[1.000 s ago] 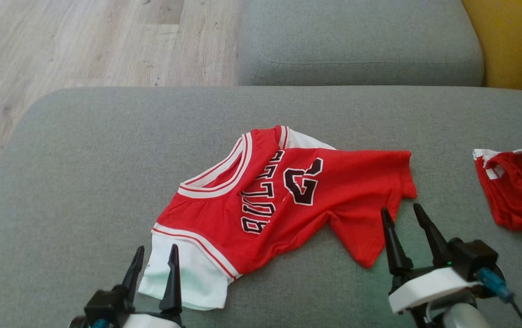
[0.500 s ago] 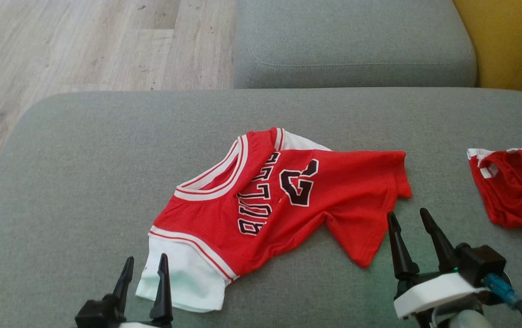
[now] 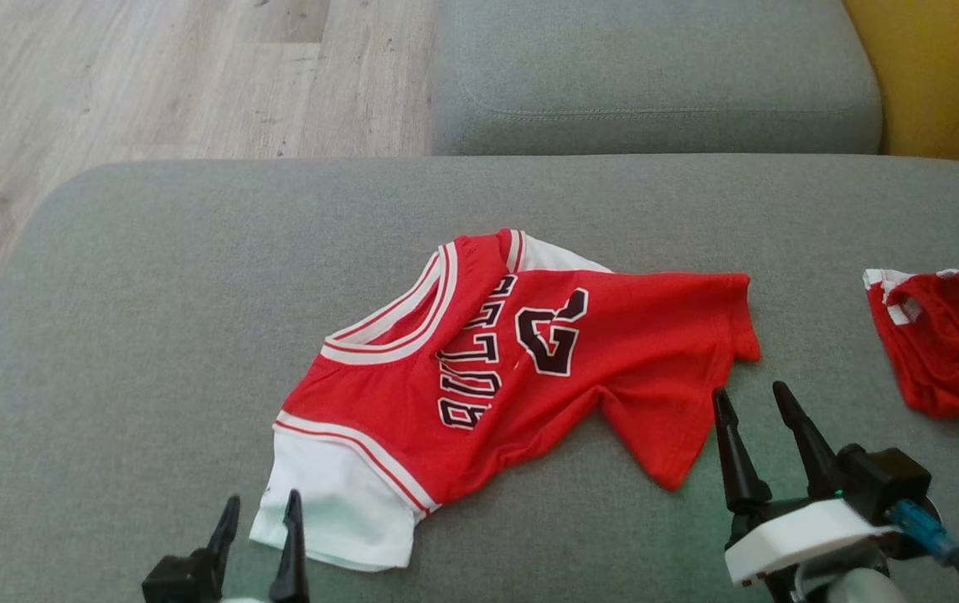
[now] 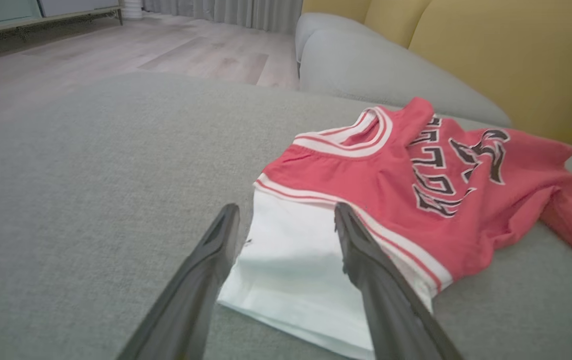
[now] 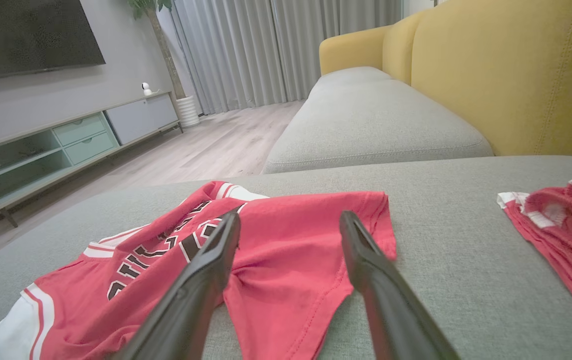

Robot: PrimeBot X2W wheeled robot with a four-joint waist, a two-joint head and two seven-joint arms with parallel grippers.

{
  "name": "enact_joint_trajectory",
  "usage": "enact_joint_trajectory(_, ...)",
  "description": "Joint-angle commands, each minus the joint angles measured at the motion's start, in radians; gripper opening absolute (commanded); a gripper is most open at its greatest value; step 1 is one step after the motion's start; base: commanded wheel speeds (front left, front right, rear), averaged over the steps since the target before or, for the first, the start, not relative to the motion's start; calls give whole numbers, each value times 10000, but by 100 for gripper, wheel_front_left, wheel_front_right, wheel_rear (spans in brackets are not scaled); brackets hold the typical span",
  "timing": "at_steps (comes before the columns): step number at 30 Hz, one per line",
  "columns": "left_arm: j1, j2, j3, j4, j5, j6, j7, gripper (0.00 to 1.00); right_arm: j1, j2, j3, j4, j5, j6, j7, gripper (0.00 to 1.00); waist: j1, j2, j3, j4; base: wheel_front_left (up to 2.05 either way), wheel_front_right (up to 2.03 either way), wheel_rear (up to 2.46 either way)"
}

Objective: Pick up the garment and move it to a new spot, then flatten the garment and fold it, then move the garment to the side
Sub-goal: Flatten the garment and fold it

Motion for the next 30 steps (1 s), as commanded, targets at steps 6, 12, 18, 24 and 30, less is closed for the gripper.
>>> enact_joint_trajectory(6,-416,278,349,624,-224,130,845,100,-156,-24,285,-276,60,37,99,100,0,-1,118,-116,0,0,0)
enact_joint_trajectory(12,-806,206,440,1369,-420,237,1239,100,-153,-24,421,-227,-23,37,210,100,0,-1,293,-340,0,0,0)
enact_joint_trajectory(18,-1201,153,527,1905,-556,266,1405,100,-149,-24,523,-255,-60,37,305,100,0,-1,550,-572,0,0,0)
enact_joint_trajectory(24,-1542,62,520,2455,-745,329,1924,100,-214,-24,587,-272,-86,37,341,100,0,-1,802,-754,0,0,0)
enact_joint_trajectory(30,-1678,-23,380,2573,-913,97,2268,41,-135,-24,517,75,-54,37,720,100,0,-1,930,-806,0,0,0)
